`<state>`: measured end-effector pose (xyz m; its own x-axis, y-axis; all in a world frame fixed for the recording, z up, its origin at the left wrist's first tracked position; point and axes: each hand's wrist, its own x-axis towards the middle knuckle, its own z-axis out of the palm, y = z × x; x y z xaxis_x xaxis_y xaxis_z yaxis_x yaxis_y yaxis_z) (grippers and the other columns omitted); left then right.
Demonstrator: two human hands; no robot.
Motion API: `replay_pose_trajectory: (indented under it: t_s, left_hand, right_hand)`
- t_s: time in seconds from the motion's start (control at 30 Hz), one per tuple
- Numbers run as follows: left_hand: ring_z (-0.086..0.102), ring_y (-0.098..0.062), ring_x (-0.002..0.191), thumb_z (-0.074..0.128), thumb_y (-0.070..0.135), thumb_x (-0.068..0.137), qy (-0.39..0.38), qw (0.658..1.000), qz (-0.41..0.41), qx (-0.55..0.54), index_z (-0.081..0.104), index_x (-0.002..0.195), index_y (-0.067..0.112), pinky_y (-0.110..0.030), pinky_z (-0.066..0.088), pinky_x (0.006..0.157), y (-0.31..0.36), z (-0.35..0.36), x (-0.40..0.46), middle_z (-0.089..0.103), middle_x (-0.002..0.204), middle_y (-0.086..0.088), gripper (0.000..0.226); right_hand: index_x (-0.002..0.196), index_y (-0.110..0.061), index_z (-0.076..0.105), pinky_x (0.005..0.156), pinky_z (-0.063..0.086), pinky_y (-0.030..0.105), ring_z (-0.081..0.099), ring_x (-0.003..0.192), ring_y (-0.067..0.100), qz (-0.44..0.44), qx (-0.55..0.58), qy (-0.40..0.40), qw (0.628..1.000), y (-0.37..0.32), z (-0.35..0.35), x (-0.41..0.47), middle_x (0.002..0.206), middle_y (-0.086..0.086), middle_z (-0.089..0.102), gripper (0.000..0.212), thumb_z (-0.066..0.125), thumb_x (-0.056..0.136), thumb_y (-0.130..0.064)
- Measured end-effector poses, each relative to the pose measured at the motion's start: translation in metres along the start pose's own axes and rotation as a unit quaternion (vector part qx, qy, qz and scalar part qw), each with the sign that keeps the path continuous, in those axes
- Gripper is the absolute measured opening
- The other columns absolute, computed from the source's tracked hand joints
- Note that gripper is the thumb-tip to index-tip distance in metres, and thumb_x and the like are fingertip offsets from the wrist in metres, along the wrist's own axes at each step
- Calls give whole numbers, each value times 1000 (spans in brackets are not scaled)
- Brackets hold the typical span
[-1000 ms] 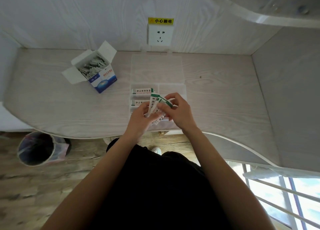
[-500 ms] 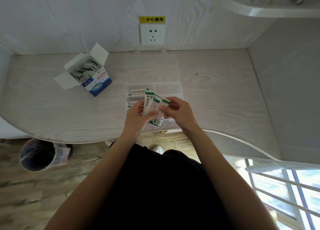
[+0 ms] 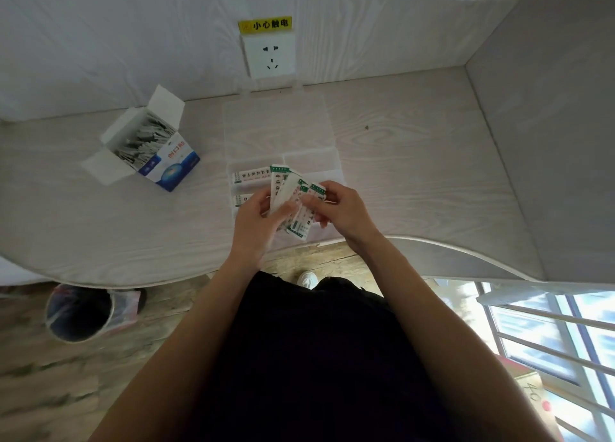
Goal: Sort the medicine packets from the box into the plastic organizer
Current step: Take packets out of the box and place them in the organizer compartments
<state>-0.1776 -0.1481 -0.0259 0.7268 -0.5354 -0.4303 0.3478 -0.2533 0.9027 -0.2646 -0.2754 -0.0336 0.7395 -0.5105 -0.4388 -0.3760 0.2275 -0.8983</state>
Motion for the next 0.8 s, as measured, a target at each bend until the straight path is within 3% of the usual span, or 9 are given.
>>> replay_pose_trajectory:
  t_s: [0.07, 0.2, 0.27, 0.4, 0.47, 0.6, 0.7, 0.8]
  left_hand:
    - [67, -22, 93, 62, 8, 87, -9, 1000, -3, 1, 62, 103, 20, -33, 55, 75, 1, 1, 1, 69, 102, -3, 20]
    - [68, -16, 85, 68, 1, 79, 3, 1000, 0, -14, 62, 109, 10, -25, 56, 68, 6, 3, 3, 69, 100, -4, 32]
    - [68, -17, 84, 70, 3, 78, 22, 999, -7, -22, 65, 102, 17, -27, 55, 66, 7, 2, 5, 70, 98, -3, 29]
    - [69, -20, 91, 68, 3, 80, 58, 997, -22, -53, 64, 98, 20, -38, 56, 77, 7, -11, 10, 70, 101, -7, 24]
    - [68, -22, 94, 68, 4, 80, 65, 997, -19, -44, 64, 101, 19, -40, 56, 79, 5, -19, 10, 70, 103, -8, 26]
    - [69, -22, 92, 69, 6, 79, 69, 998, -1, -5, 63, 108, 14, -35, 56, 73, -2, -28, 8, 70, 102, -9, 30]
    - [69, -21, 91, 69, 7, 80, 73, 997, 4, -5, 63, 109, 13, -34, 56, 75, -7, -30, 5, 71, 100, -8, 31]
    - [70, -18, 90, 68, 6, 81, 78, 997, 5, -10, 62, 115, 9, -28, 56, 73, -10, -30, 2, 71, 100, -9, 35]
  right_hand:
    - [93, 0, 62, 47, 44, 19, 53, 51, 7, 1, 1, 7, 1000, 0, -2, 1, 71, 4, 63, 14, 67, 85, -11]
    - [87, -6, 58, 47, 47, 19, 57, 52, 9, -5, 7, -10, 1000, 0, -3, -1, 74, 4, 64, 7, 64, 87, -9]
    - [86, -7, 57, 48, 48, 20, 58, 52, 9, -11, 14, 0, 1000, -2, -4, -1, 74, 5, 63, 7, 64, 87, -9]
    - [105, -13, 52, 55, 53, 22, 62, 56, 5, -49, -1, 87, 995, -8, -25, 3, 89, 10, 64, 19, 62, 88, -9]
    - [110, -20, 53, 58, 57, 28, 65, 58, 8, -82, -53, 111, 989, -8, -38, 3, 94, 12, 64, 23, 60, 90, -10]
    - [89, -30, 48, 62, 58, 47, 71, 63, 18, -87, -174, 96, 976, -2, -45, 4, 91, 1, 64, 18, 60, 91, -17]
    - [81, -35, 42, 60, 57, 38, 70, 75, 17, -98, -278, 74, 953, 2, -42, 7, 90, -1, 66, 24, 63, 88, -27]
    - [95, -33, 58, 56, 45, 20, 62, 70, 9, -134, -384, 43, 913, 3, -41, 6, 83, -4, 70, 6, 60, 89, -33]
